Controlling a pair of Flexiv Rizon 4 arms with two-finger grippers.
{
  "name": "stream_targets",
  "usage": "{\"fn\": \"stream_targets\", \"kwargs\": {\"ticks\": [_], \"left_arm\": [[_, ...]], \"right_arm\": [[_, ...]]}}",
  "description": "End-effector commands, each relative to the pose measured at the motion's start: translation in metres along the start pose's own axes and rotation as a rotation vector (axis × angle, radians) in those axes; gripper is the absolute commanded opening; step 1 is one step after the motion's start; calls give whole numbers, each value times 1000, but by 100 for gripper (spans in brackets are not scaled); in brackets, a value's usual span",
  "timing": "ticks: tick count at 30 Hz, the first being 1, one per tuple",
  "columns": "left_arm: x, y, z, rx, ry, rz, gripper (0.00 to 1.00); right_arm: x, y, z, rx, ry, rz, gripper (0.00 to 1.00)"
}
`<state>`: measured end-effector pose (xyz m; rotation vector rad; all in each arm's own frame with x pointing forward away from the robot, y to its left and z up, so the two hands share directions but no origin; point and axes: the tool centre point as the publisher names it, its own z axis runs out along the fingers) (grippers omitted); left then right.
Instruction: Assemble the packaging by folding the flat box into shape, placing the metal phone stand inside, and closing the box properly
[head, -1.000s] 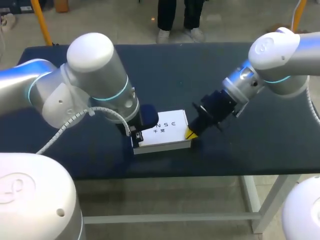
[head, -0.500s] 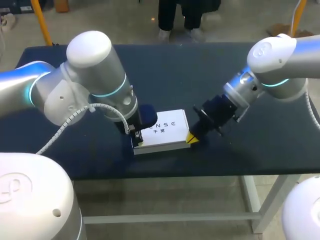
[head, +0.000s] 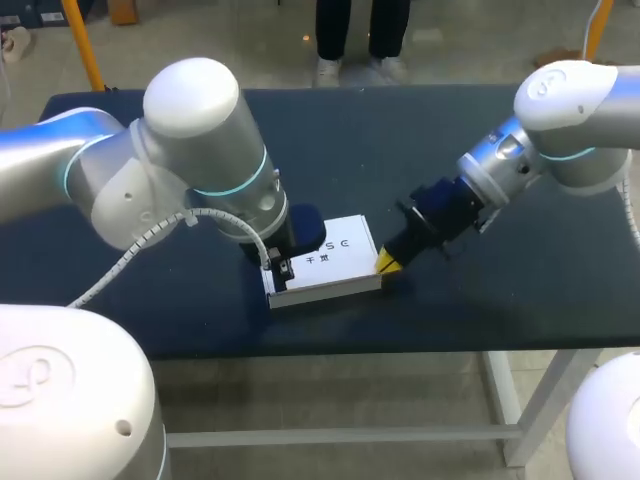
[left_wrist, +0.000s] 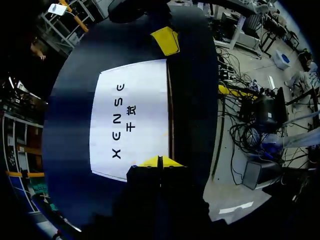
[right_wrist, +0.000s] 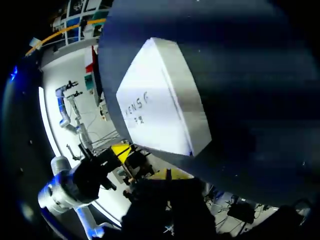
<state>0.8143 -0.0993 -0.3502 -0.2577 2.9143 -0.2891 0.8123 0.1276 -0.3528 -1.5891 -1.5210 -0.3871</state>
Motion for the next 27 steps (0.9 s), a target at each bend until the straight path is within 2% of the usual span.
{"fn": "stream_targets", "kwargs": {"ticks": [1,2,4,5,6,7,8,9,10,11,14,15,16,17,18,19,27], "left_arm": [[5,-5,-9,-10,-10,-9,31],[6,-5,-10,-1,-3,-18,40],[9,-7,-12,6,6,-39,50],[11,-7,-12,6,9,-55,61],[14,-8,-13,10,19,-77,80],[16,-9,-14,18,30,-95,93],[18,-10,-15,17,38,-125,100],[22,-11,-16,15,52,-167,100],[23,-12,-16,23,65,-185,100],[26,-13,-17,29,83,-211,100],[37,-16,-21,36,109,-301,100],[42,-17,-22,33,112,-347,100],[47,-18,-23,30,123,-389,100],[50,-19,-23,24,124,-412,100],[55,-21,-23,-9,95,-459,100],[55,-21,-23,-9,95,-459,100],[55,-21,-23,-9,95,-459,100]], "right_arm": [[6,-5,-10,-3,-1,-21,0],[7,-5,-13,-3,0,-33,0],[9,-4,-20,-22,1,-68,0],[9,-4,-23,-22,3,-93,0],[10,-3,-27,-35,2,-118,0],[10,-3,-30,-46,-1,-150,0],[10,-3,-33,-55,-7,-183,9],[11,-3,-37,-91,-13,-210,24],[11,-2,-40,-100,-17,-230,30],[11,-1,-44,-117,-17,-249,40],[10,3,-61,-192,-1,-313,48],[8,4,-66,-216,0,-335,56],[7,5,-71,-237,-3,-354,82],[6,7,-74,-247,-9,-359,100],[5,9,-80,-266,-12,-362,100],[3,14,-91,-275,-4,-355,100],[3,14,-91,-275,-4,-355,100]]}}
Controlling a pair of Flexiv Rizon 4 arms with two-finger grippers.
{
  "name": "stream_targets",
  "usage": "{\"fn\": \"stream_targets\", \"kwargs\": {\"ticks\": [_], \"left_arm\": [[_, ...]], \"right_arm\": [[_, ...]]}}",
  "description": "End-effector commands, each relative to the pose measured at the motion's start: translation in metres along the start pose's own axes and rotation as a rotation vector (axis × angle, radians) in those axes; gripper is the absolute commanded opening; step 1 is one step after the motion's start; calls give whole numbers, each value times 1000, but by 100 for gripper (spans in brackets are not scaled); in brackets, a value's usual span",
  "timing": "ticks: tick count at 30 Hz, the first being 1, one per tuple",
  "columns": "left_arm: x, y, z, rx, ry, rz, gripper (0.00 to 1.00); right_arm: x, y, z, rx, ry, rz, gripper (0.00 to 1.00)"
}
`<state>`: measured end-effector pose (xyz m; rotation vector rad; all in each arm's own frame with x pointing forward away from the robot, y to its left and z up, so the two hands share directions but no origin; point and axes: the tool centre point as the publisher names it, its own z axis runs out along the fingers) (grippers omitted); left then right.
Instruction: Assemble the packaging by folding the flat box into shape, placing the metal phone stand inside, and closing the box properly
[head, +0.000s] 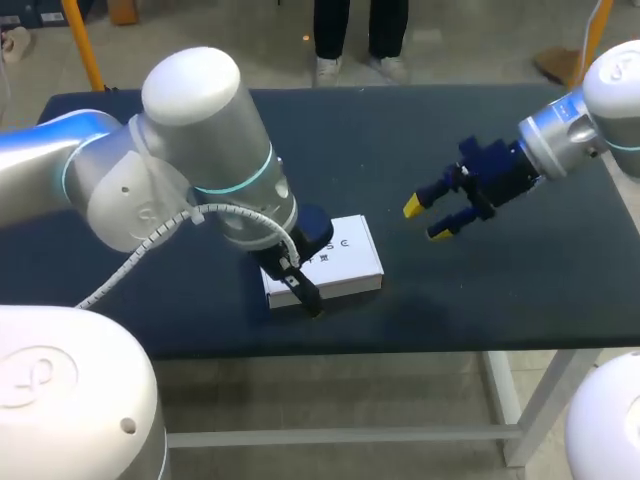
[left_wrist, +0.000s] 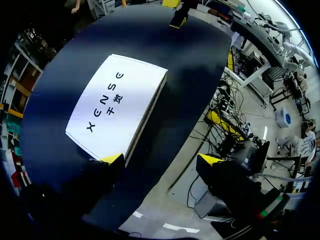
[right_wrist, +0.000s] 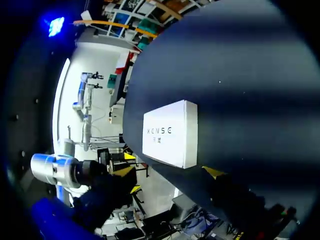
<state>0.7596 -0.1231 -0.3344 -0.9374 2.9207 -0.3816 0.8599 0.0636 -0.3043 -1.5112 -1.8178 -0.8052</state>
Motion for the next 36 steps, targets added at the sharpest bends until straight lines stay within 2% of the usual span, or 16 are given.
{"fn": "stream_targets", "kwargs": {"ticks": [1,5,6,7,10,12,14,18,29,33,36], "left_arm": [[2,-3,0,-8,-11,-2,100],[2,-3,0,-8,-11,-2,100],[4,-4,2,9,9,-33,100],[9,-5,4,14,5,-62,100],[19,-7,9,30,17,-166,100],[26,-10,13,23,-23,-255,100],[33,-14,17,18,-66,-337,100],[46,-23,29,-18,-116,-439,100],[57,-39,55,-83,-61,-575,100],[54,-44,63,-99,-83,-613,100],[50,-46,66,-106,-97,-636,100]], "right_arm": [[0,-3,-1,-16,0,-2,100],[0,-3,-1,-16,0,-2,100],[0,-3,-1,-16,0,-2,100],[-4,0,-4,-8,19,-41,100],[-10,6,-11,-82,-12,-139,100],[-13,10,-16,-81,-18,-232,100],[-16,12,-21,-122,-51,-310,100],[-20,15,-28,-153,-95,-462,100],[-42,33,-37,-167,-149,-656,100],[-51,36,-42,-154,-143,-715,100],[-60,38,-48,-168,-141,-714,100]]}}
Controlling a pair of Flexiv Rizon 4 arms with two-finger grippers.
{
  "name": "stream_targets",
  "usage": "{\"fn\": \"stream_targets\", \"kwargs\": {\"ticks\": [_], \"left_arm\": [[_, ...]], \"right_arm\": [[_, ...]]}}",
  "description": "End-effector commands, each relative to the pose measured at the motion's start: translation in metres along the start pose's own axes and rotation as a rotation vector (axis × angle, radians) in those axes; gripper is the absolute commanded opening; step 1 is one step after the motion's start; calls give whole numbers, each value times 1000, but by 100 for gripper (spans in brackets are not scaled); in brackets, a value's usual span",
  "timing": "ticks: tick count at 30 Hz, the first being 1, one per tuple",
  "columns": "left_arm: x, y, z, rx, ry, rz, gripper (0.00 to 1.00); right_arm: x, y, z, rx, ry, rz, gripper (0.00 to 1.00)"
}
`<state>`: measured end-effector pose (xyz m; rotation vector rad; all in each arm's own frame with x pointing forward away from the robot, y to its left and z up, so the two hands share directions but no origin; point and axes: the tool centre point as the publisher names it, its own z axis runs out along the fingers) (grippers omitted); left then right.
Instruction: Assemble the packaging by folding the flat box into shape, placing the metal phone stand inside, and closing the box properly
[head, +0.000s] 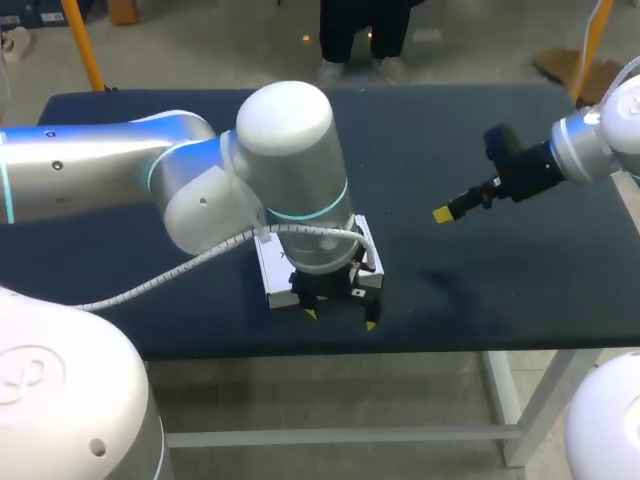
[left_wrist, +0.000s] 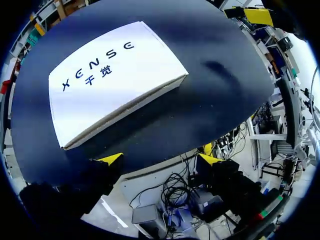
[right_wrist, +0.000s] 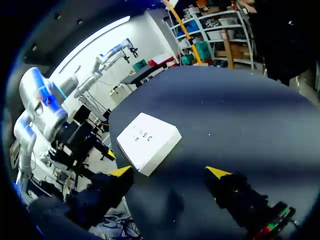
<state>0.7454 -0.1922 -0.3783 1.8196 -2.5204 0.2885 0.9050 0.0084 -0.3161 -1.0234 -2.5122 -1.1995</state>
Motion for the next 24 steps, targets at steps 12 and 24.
{"fn": "stream_targets", "kwargs": {"ticks": [12,24], "left_arm": [[-16,-27,14,0,-131,-146,100],[-35,-54,17,21,-146,-194,100]], "right_arm": [[-31,-15,-19,-111,-34,55,100],[-31,-17,-21,-131,-57,92,100]]}}
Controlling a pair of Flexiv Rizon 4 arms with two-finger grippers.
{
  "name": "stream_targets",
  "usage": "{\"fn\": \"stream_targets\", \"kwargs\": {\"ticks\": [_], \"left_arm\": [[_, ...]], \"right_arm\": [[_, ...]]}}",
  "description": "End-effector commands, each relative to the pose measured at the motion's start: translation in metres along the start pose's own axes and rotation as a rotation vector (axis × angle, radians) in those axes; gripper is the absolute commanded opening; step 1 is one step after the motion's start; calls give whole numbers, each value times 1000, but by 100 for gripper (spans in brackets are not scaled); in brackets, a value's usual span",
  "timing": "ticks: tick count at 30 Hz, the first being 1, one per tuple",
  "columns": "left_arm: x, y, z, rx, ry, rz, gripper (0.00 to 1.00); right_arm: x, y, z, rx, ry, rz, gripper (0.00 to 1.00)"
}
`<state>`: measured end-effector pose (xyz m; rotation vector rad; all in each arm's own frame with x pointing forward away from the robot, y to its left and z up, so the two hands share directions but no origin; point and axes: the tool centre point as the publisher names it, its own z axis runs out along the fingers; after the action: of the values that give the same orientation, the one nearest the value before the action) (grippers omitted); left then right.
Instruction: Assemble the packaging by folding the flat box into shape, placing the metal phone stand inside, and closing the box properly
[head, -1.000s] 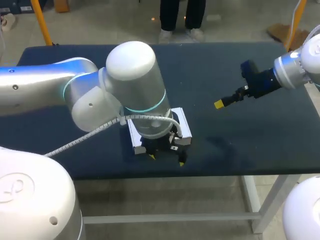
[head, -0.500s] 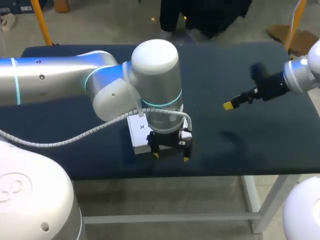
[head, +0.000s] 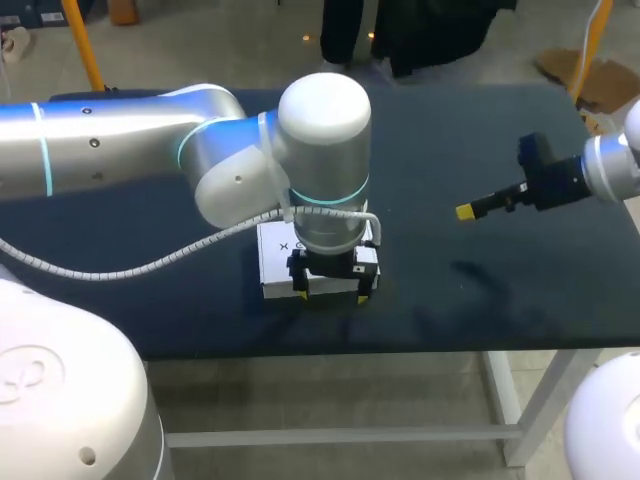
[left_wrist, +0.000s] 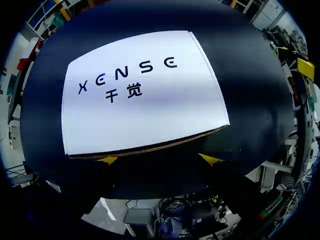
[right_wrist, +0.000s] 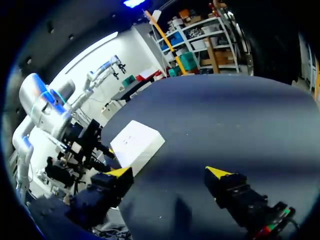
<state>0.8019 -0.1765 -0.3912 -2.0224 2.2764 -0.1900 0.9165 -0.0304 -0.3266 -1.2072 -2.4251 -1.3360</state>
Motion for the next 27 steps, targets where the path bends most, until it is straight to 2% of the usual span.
{"fn": "stream_targets", "kwargs": {"ticks": [1,4,7,11,14,23,27], "left_arm": [[0,-9,2,-8,-8,-3,100],[-3,-15,4,-15,-10,-11,100],[-4,-22,6,-19,-12,-13,100],[-6,-32,9,-19,-20,-19,100],[-9,-40,11,-18,-25,-27,100],[-17,-62,14,0,-10,-52,100],[-21,-74,16,15,6,-76,100]], "right_arm": [[1,-1,-1,-3,0,-2,100],[2,-2,-1,-37,-33,-36,100],[6,-2,-3,-68,-50,-146,100],[6,2,-5,-66,-46,-259,100],[0,7,-6,-61,-40,-296,100],[-28,14,-19,-82,9,-284,100],[-32,13,-19,-88,6,-285,100]]}}
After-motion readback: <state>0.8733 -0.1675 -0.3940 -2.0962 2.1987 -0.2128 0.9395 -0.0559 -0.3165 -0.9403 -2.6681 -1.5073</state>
